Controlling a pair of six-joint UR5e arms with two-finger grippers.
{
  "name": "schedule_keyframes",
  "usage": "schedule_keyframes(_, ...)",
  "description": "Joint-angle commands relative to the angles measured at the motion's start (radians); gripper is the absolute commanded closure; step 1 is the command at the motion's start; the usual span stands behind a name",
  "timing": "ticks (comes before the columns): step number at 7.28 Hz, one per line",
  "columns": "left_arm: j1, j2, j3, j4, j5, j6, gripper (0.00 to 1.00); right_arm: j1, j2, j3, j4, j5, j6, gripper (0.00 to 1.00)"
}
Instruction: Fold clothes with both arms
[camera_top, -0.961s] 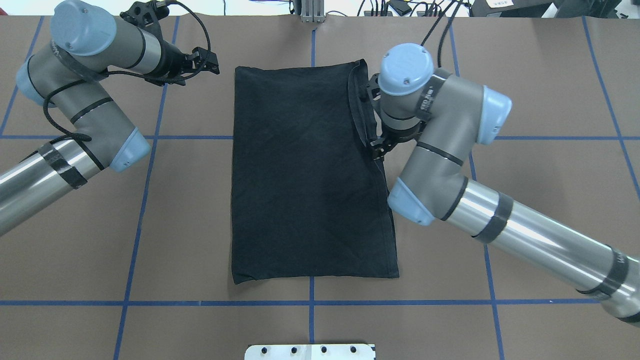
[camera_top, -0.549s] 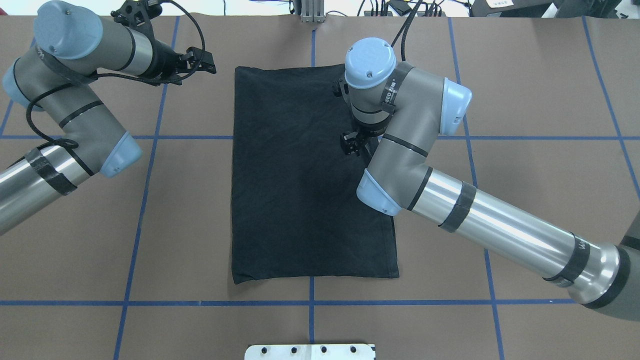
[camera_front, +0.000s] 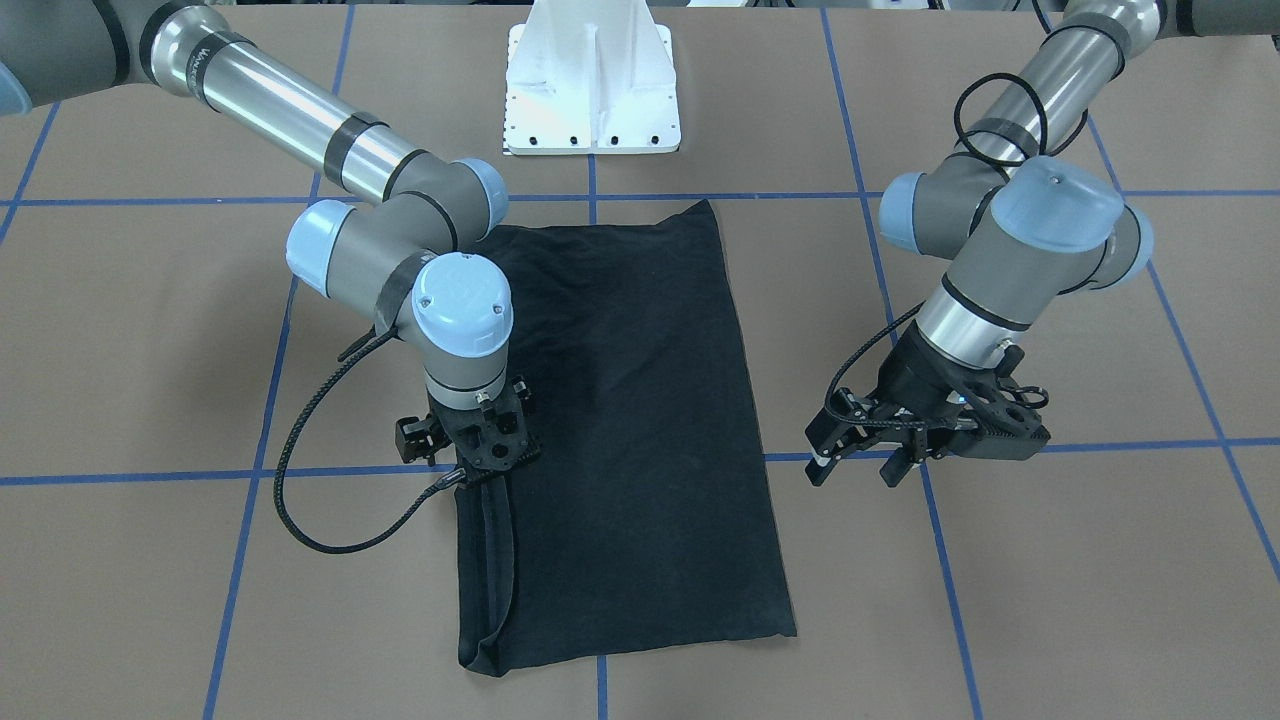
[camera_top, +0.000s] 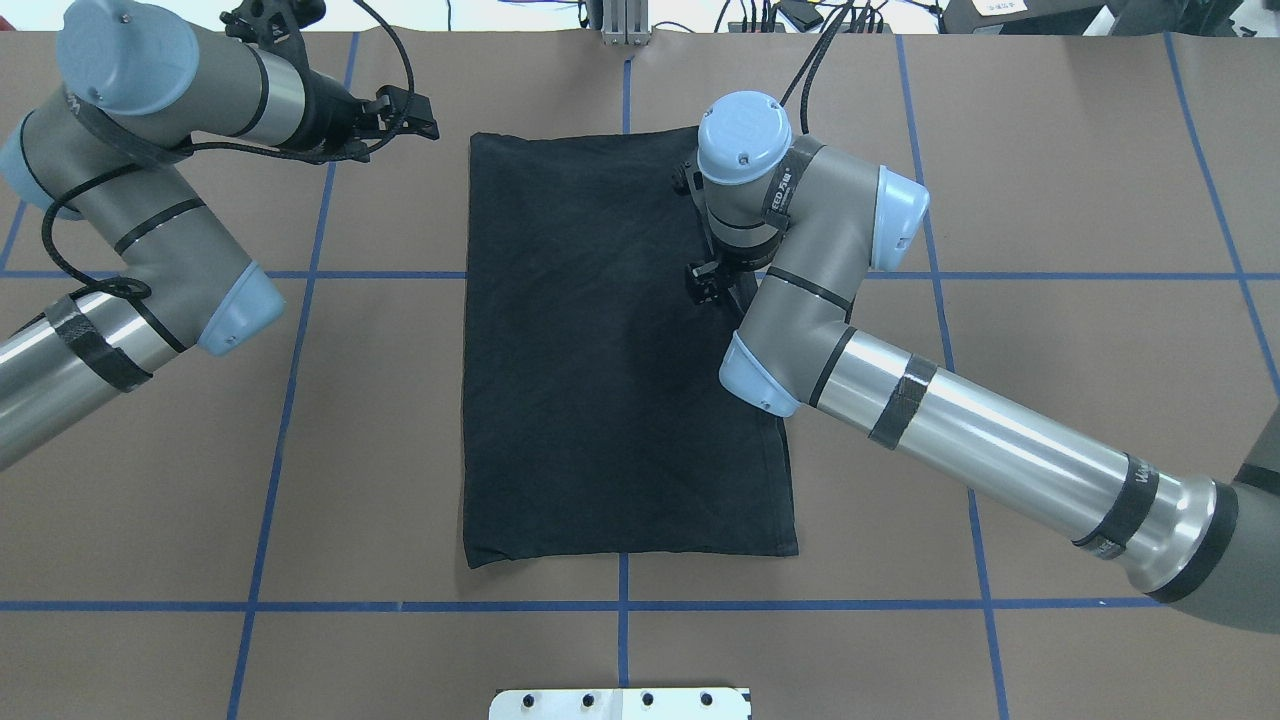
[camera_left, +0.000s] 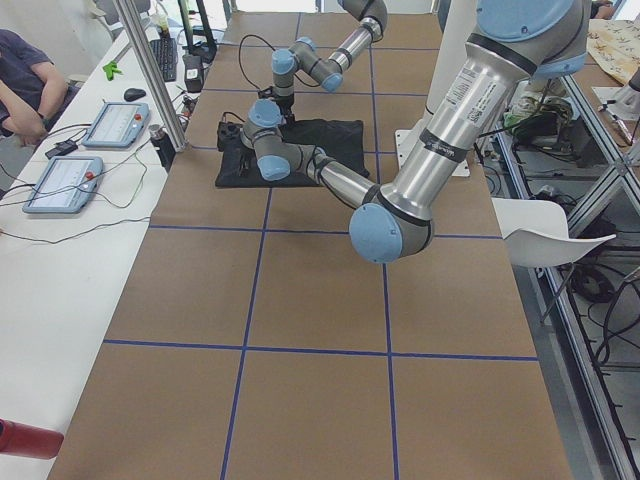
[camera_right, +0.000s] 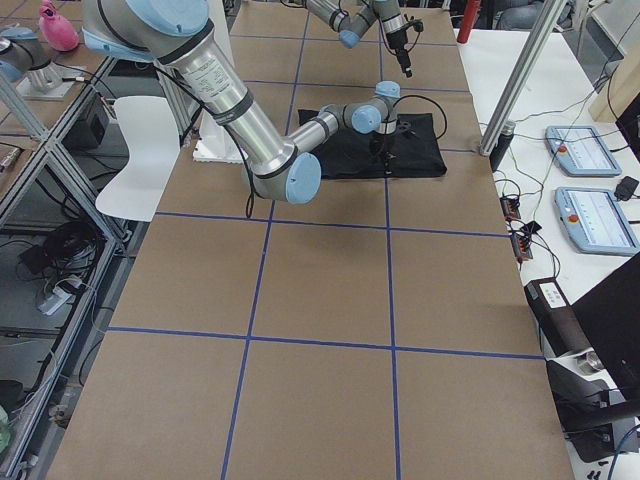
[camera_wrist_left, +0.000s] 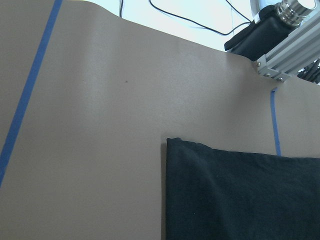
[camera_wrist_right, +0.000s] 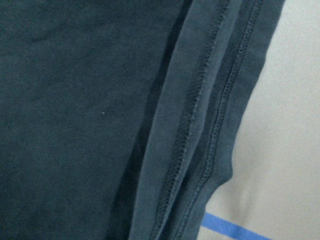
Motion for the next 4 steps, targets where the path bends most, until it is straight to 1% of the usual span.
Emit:
schedule_keyframes(1,0.001,-0.001,-0.014,0.001,-0.002,-0.001,0.0,0.025,0.0,-0.02,0.003,0.001,-0.011,0.0)
schedule_keyframes(4,0.002,-0.001,-0.025,0.013,-0.002,-0.001,0.0,0.068,-0.011,-0.03,0.003,0.01,-0.076,0.0)
